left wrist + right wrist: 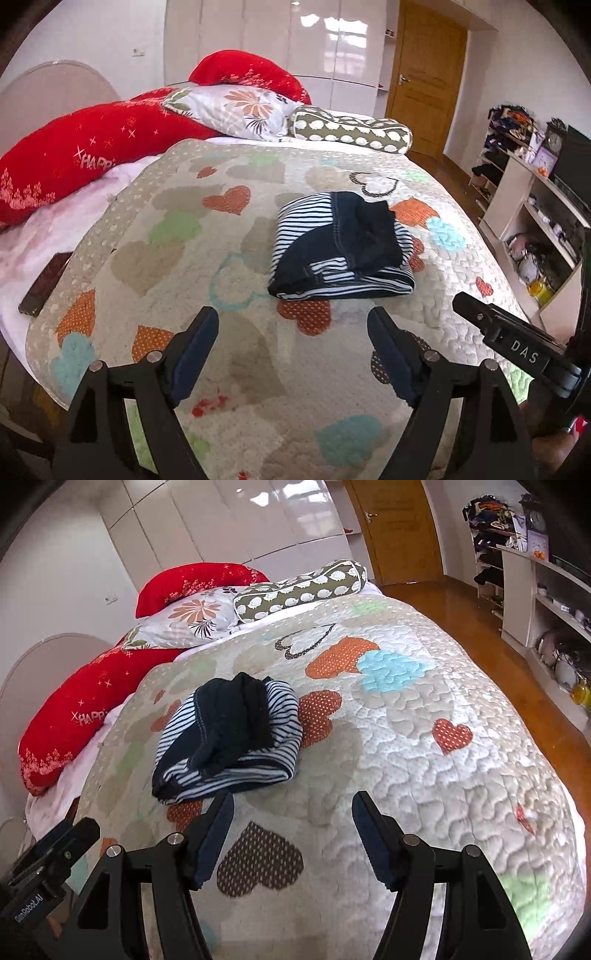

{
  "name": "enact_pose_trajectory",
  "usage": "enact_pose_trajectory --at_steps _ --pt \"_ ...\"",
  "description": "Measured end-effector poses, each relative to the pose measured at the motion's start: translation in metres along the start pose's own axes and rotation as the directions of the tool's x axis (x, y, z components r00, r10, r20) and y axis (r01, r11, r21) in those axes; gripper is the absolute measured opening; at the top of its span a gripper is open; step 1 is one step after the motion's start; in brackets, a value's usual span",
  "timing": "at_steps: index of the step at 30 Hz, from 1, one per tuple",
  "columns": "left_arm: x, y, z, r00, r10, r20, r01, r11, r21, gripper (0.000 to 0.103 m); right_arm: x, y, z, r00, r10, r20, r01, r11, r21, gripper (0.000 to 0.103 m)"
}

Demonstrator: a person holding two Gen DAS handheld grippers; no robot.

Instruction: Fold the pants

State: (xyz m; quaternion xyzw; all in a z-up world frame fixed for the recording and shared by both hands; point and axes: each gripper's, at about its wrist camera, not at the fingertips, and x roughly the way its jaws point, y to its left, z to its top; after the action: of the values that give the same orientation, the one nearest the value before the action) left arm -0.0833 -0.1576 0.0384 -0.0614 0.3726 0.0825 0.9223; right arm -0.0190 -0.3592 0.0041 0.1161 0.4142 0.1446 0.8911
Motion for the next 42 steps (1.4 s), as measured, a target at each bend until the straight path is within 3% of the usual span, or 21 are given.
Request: enact_pose_trajectory --at_steps 15,22,29,35,40,42 --pt "0.011 -0.004 -0.011 0.997 -0.050 -0.052 0.049 0.999 -0.006 0.082 0.017 -0.002 -0.015 0.997 -0.038 -0.070 0.037 0.999 -0.025 0.072" --pt "0.002 -0.007 -0.011 0.996 -0.093 -0.010 0.092 0.996 -0.006 0.082 0.019 0.008 -0.020 0.994 -0.083 -0.072 0.076 0.993 -0.089 0.072" --pt "-0.003 -0.013 -0.010 0.996 -0.086 0.027 0.086 0.996 0.019 0.086 0.022 0.013 -0.023 0.993 -0.092 -0.076 0.082 0.990 -0.118 0.073" --pt "0.037 0.015 0.012 0.989 -0.135 -0.056 0.131 0.989 -0.071 0.086 0.032 0.005 -0.011 0.993 -0.051 -0.105 0.043 0.996 -0.076 0.074" --pt "0.101 0.053 0.041 0.981 -0.146 -0.127 0.124 0.978 -0.168 0.086 0.065 0.004 0.032 0.983 0.117 -0.140 -0.120 0.993 -0.009 0.074" --pt "0.123 0.066 0.045 0.970 -0.177 -0.168 0.139 0.966 -0.217 0.086 0.085 0.001 0.048 0.978 0.140 -0.156 -0.138 0.990 0.023 0.074"
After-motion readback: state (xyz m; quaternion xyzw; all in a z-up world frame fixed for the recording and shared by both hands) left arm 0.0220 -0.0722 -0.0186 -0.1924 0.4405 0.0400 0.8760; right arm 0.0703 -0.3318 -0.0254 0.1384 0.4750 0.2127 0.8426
